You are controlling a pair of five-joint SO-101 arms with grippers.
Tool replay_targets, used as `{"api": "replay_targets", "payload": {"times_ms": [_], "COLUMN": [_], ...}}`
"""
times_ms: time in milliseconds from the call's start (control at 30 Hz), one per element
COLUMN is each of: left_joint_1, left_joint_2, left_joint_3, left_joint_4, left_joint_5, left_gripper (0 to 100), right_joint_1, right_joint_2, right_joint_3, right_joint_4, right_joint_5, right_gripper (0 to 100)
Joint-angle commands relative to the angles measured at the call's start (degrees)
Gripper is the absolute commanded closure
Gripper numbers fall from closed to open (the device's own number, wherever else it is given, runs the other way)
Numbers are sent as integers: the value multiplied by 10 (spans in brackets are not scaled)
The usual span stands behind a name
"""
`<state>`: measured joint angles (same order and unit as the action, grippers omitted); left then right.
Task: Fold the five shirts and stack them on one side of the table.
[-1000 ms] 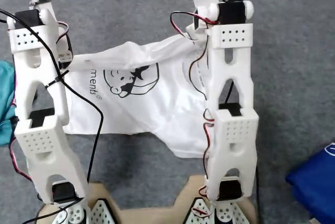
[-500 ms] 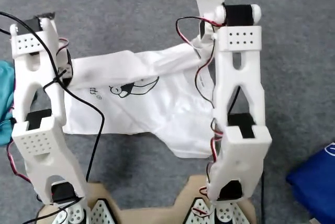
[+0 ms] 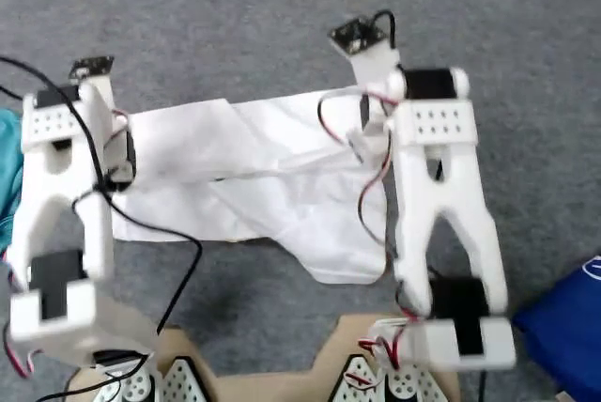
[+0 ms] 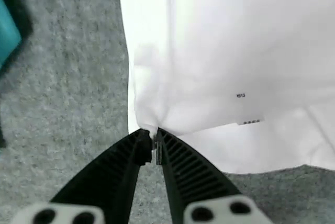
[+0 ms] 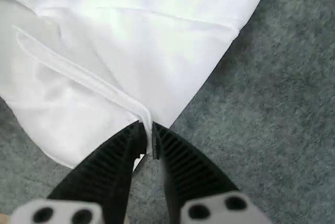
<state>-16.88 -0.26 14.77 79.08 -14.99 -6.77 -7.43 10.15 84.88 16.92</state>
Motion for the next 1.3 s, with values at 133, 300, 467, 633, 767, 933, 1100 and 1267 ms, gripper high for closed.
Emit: {"api": "replay_targets", "payload": {"times_ms": [133, 300, 467, 633, 767, 933, 1100, 1267], "left_joint_1": [-7, -34, -55, -55, -51, -51, -51, -52], "left_joint_2": [-153, -154, -154, -154, -153, -153, -153, -153], "left_joint_3": [119, 118, 120, 121, 121, 146, 163, 164], "left_joint_4": [-37, -36, -22, -14, -14, -17, -17, -17], "left_joint_5": [-11, -24, -76, -90, -90, -91, -91, -91], "left_gripper": [981, 981, 981, 981, 981, 981, 981, 981], "right_joint_1": [18, 46, 59, 58, 58, 58, 57, 56], "right_joint_2": [-154, -190, -199, -199, -199, -199, -199, -199], "right_joint_3": [194, 254, 293, 326, 353, 360, 360, 367], "right_joint_4": [-59, -60, -69, -83, -93, -94, -97, -95], "right_joint_5": [12, 42, 53, 56, 68, 68, 69, 80], "right_gripper": [994, 994, 994, 994, 994, 994, 994, 994]}}
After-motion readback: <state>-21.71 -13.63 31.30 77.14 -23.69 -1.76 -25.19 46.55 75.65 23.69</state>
